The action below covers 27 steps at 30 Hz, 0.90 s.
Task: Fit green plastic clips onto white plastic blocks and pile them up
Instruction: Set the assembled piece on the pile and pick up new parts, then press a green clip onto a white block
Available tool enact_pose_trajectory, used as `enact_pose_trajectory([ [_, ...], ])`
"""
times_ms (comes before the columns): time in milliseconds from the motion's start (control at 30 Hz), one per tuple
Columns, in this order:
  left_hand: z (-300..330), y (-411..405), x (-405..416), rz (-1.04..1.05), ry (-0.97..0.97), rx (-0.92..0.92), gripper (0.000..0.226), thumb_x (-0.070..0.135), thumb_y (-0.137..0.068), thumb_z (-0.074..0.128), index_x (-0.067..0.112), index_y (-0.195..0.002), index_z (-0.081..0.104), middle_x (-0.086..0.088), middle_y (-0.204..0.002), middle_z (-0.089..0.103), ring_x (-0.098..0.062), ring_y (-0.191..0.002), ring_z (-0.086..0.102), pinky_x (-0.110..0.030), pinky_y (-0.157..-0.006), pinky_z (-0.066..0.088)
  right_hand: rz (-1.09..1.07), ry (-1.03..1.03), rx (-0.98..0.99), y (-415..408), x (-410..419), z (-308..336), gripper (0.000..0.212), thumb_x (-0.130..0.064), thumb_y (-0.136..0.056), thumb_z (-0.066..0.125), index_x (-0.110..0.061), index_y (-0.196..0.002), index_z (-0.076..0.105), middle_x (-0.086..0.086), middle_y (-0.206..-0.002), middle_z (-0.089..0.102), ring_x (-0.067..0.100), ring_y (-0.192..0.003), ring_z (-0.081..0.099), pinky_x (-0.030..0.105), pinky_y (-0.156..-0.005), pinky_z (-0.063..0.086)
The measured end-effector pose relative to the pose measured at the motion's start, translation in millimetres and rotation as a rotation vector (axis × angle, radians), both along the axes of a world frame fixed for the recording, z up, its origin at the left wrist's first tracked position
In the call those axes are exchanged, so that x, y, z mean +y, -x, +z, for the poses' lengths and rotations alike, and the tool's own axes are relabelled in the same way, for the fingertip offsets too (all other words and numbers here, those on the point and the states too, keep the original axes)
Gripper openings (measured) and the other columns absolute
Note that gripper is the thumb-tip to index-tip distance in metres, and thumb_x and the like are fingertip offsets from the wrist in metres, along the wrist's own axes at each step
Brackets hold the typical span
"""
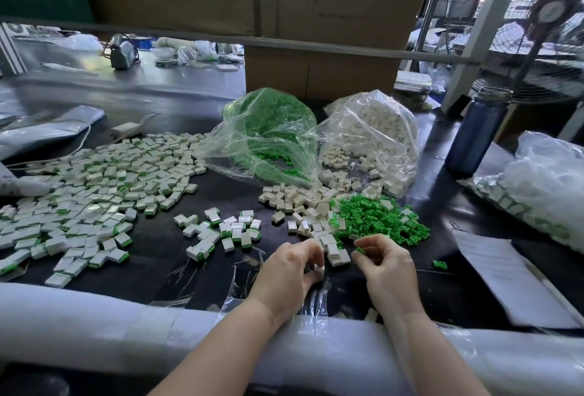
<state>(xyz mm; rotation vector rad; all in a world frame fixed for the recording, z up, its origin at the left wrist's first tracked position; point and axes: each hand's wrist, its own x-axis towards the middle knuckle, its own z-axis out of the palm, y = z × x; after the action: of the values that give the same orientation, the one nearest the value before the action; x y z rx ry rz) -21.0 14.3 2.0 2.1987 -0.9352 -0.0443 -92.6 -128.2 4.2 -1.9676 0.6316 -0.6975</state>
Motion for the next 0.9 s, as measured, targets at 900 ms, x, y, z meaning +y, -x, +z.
enact_pose_trajectory([
  [900,2.2,-5.9,0.9,-0.086,0.333,0.454,0.007,0.008,-0.088,0.060,0.015,-0.089,0.058,-0.004,-0.085,0.067,-0.015,-0.082,0.064,-0.031,-0.085,0.053,0.311,-0.167,-0.050,3.4,10.3,7.9,0.015,0.000,-0.073,0.074,-0.009,-0.067,0.064,0.013,-0.064,0.066,0.012,-0.057,0.057,0.022,-0.055,0.050],
])
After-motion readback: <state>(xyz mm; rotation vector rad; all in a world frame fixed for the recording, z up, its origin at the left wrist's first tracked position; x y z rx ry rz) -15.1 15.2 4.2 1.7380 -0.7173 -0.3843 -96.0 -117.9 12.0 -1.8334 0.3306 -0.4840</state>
